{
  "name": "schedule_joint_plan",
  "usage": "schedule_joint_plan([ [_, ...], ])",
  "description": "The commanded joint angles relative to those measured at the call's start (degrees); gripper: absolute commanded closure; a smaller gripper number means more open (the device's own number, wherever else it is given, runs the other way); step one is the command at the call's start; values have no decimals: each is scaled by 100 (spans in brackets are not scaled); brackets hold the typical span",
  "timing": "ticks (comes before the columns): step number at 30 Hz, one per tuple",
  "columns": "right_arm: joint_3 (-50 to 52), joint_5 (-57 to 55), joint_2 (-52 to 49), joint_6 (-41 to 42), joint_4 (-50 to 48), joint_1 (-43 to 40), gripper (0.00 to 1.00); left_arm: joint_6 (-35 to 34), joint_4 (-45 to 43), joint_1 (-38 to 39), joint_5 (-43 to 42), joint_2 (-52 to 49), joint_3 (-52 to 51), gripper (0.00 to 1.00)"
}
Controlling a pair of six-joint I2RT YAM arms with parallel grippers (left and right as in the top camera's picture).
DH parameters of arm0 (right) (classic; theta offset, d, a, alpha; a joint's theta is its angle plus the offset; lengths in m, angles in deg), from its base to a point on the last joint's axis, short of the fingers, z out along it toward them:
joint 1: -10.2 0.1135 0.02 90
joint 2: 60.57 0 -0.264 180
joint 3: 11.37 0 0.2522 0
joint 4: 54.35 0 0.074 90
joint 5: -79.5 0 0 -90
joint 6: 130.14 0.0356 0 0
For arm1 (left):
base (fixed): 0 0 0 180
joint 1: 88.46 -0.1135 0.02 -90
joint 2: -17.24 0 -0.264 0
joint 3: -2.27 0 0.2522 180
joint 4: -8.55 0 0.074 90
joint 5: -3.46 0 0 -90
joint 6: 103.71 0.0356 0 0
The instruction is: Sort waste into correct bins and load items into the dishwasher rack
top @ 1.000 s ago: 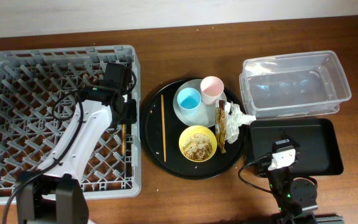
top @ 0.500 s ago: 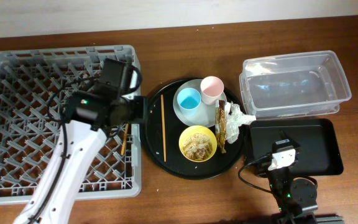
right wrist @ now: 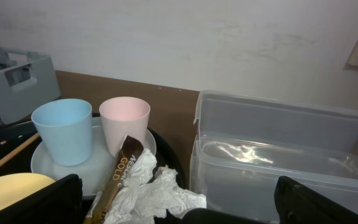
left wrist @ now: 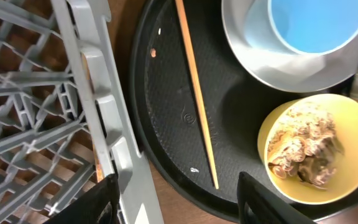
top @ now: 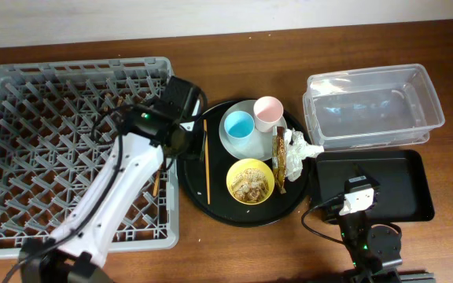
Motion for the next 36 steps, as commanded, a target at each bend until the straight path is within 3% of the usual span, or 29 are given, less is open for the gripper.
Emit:
schedule_joint_plan([
  [1, 28, 33, 37, -37, 20, 26, 1, -61, -15, 63, -85, -144, 33, 43],
  [10, 28, 33, 37, -37, 20, 26, 1, -431, -190, 317, -122, -144, 2, 43],
  [14, 28, 33, 37, -37, 17, 26, 1, -1078, -837, 645, 17, -195, -568, 44],
  [22, 28, 33, 37, -37, 20, 26, 1, -1189, -2098, 671, 92, -804, -1611, 70],
  [28, 28, 33, 37, -37, 17, 26, 1, -1440, -2483, 671, 94, -1519, -1679, 72],
  [31, 28, 33, 37, -37, 17, 26, 1, -1438, -2579, 671, 94, -1825, -1679, 100],
  [36, 28, 33, 37, -37, 17, 26, 1, -1434, -2402, 654, 101, -1681, -1539, 100],
])
